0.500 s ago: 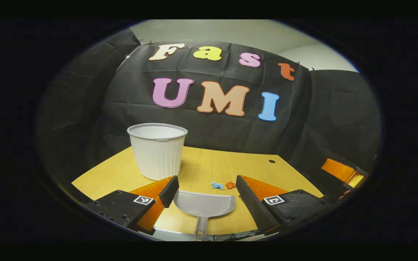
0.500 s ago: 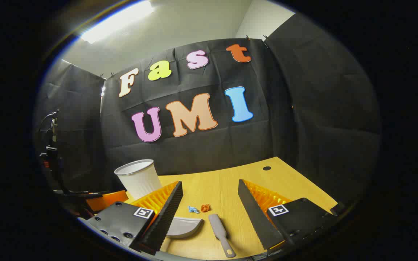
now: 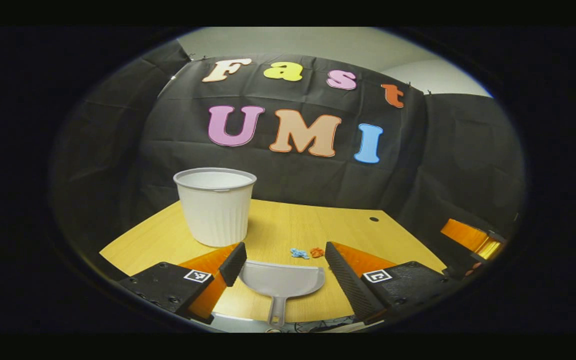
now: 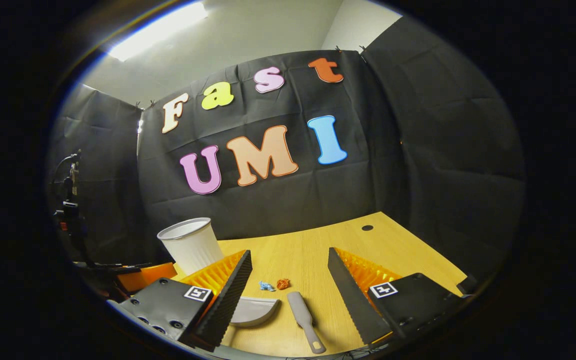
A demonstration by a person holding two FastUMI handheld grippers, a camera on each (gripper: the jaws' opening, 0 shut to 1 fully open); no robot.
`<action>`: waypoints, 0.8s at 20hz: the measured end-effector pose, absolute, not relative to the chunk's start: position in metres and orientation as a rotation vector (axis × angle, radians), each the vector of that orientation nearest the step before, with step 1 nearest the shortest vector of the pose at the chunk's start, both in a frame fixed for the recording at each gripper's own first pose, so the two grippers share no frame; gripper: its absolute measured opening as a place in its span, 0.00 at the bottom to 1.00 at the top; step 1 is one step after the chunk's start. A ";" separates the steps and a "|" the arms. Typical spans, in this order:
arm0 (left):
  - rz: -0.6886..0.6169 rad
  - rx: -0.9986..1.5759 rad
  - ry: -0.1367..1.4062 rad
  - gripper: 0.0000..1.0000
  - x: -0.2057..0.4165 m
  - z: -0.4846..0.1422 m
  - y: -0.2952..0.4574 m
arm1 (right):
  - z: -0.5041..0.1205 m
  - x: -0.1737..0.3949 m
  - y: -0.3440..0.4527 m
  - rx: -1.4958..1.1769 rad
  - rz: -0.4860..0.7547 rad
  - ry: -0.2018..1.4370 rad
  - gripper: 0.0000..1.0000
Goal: Pick up the small broom and dustpan from the desktop, sweep the trash into the dustpan with the broom, and then empty the trash into the garbage bin.
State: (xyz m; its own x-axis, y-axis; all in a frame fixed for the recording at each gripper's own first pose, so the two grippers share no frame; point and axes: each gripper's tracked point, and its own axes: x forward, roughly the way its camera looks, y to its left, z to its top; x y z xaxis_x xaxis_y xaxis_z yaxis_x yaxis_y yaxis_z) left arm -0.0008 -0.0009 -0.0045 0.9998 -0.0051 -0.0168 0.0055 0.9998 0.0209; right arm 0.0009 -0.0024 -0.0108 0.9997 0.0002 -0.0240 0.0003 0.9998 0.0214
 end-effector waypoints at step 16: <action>-0.044 0.041 0.037 0.93 -0.001 -0.012 -0.003 | -0.014 0.000 0.003 0.019 0.003 0.032 0.98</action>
State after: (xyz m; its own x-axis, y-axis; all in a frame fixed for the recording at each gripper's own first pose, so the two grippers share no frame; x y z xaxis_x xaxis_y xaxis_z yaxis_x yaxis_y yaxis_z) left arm -0.0007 -0.0035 -0.0123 0.9984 -0.0429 -0.0381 0.0444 0.9982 0.0403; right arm 0.0004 0.0030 -0.0142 0.9995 0.0029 -0.0320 -0.0022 0.9998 0.0194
